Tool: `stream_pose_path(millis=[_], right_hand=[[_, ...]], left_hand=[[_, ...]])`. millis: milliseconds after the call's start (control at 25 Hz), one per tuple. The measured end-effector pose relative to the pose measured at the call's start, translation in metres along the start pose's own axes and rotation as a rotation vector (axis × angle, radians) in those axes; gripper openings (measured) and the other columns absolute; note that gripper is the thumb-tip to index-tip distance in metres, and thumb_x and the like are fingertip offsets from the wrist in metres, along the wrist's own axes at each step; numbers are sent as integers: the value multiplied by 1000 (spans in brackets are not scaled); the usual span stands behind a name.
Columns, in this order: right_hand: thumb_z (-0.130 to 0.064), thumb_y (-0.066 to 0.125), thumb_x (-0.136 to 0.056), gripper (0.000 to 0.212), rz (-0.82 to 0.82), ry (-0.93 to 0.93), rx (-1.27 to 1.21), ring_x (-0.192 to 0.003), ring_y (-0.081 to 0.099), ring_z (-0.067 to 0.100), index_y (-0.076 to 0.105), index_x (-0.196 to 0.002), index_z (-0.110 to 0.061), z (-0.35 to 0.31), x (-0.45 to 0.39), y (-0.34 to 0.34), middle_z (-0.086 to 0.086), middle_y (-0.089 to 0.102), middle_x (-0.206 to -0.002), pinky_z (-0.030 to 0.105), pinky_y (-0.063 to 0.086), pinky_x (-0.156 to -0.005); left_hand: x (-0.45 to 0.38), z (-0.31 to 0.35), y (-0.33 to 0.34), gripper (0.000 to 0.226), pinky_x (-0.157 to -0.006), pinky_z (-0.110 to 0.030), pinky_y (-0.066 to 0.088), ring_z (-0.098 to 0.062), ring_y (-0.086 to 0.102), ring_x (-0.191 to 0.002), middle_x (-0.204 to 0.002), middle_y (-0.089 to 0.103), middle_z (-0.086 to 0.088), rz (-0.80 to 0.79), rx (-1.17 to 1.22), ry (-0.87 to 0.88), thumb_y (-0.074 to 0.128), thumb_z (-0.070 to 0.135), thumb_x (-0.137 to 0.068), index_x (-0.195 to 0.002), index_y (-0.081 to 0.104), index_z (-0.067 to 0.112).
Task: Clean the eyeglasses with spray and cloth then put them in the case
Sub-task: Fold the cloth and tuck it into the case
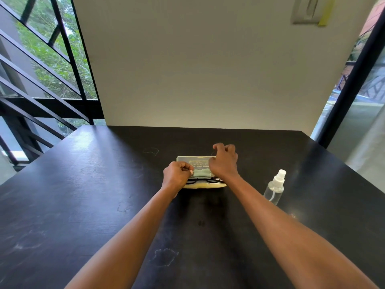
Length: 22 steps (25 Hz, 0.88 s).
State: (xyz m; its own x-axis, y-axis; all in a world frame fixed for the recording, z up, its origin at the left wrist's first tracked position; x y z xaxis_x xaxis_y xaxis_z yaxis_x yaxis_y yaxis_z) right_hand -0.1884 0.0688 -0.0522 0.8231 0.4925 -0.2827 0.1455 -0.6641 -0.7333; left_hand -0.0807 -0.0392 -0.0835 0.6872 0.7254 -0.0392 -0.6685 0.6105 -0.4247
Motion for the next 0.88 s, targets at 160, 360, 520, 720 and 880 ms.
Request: stream_pose_path(millis=[160,360,520,720,880], right_hand=[[-16,46,-91,48,-139,23,163,-127,30,39,37,-137,-24,2,-16,4,13,27,-145,47,32,-103],[-4,45,-91,36,-154,-69,189,-113,54,30,55,-125,-9,15,-14,9,16,55,-129,37,43,-98],[-3,44,-92,33,-60,-96,131,-110,56,29,59,-121,-6,17,-10,7,16,59,-123,35,43,-97],[-2,44,-92,31,4,-118,83,-108,58,27,62,-118,-5,19,-7,4,15,62,-120,34,46,-95],[-1,46,-92,29,60,-160,49,-106,60,23,63,-115,-4,20,-1,0,12,65,-117,27,43,-93]], left_hand=[[3,-1,-2,8,-82,-31,54,-15,61,-87,-93,64,-1,-3,46,4,65,10,-84,-89,69,13],[5,-5,-5,12,-85,-34,54,-14,61,-85,-88,63,3,12,62,27,64,9,-84,-95,71,12],[5,-10,-8,8,-81,-36,55,-16,61,-83,-86,64,2,61,48,39,63,10,-85,-87,70,15],[4,-22,-22,10,-67,-28,46,-17,54,-82,-96,63,-7,221,-65,-132,58,6,-85,-87,62,15],[9,-27,-21,19,-68,-29,56,-17,57,-79,-95,60,-11,3,259,-378,49,-3,-89,-92,66,7]])
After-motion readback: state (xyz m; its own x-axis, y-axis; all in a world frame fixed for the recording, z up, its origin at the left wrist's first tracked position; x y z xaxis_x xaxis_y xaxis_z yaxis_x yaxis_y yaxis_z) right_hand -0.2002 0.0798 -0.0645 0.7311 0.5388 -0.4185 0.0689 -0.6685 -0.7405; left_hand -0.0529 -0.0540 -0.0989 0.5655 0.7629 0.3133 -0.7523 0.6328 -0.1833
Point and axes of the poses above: each hand's wrist, its own x-axis away from the middle knuckle, its own y-axis out of the palm, z = x × y, the point moved 3 cm from there along -x, towards the middle knuckle
